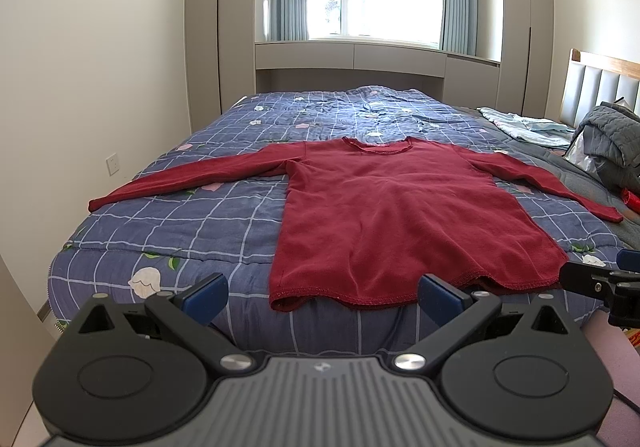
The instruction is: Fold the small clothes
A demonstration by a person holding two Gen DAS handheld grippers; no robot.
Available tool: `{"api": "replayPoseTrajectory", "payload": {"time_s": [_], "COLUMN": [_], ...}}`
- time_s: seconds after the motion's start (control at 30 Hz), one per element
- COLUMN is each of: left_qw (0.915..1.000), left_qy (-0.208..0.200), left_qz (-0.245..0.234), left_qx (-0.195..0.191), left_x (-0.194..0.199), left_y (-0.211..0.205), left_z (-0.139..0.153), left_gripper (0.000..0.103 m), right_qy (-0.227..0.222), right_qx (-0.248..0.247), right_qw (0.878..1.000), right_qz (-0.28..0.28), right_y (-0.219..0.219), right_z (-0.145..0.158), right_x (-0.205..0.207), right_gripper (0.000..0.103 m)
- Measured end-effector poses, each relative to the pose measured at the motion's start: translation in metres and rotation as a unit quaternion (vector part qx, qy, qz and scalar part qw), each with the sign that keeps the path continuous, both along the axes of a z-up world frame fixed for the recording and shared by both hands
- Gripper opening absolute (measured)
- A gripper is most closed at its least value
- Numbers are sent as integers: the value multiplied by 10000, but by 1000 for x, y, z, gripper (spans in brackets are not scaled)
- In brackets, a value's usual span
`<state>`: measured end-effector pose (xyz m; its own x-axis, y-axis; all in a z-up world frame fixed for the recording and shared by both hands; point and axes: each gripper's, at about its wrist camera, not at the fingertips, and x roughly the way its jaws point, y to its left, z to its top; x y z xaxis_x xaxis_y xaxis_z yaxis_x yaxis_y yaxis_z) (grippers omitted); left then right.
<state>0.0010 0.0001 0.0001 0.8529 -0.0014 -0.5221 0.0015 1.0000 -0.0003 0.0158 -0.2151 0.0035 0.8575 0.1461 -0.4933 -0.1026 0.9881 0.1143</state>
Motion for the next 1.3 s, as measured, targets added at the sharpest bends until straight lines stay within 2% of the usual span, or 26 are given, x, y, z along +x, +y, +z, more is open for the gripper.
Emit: {"api": "replayPoseTrajectory", "payload": {"time_s": [0.6, 0.9, 1.07, 1.3], "left_qw": [10000, 9999, 9995, 9985], "left_qy": [9, 130, 288, 525], "left_qz": [4, -67, -119, -146], "left_qx": [-3, -22, -67, 104], "left_x": [0, 6, 23, 61], "left_y": [0, -1, 2, -3], "left_z": [0, -5, -5, -7], "left_gripper": [103, 103, 103, 103], "right_qy": [-32, 58, -56, -119], "right_qx": [-10, 83, -43, -26], "right_qw": [10000, 9996, 9996, 9999], "right_qz": [26, 255, 274, 121], "right_y": [0, -1, -3, -12], "right_z": [0, -2, 0, -4], "right_x": [-1, 8, 17, 38], "right_gripper": [103, 103, 103, 103]}}
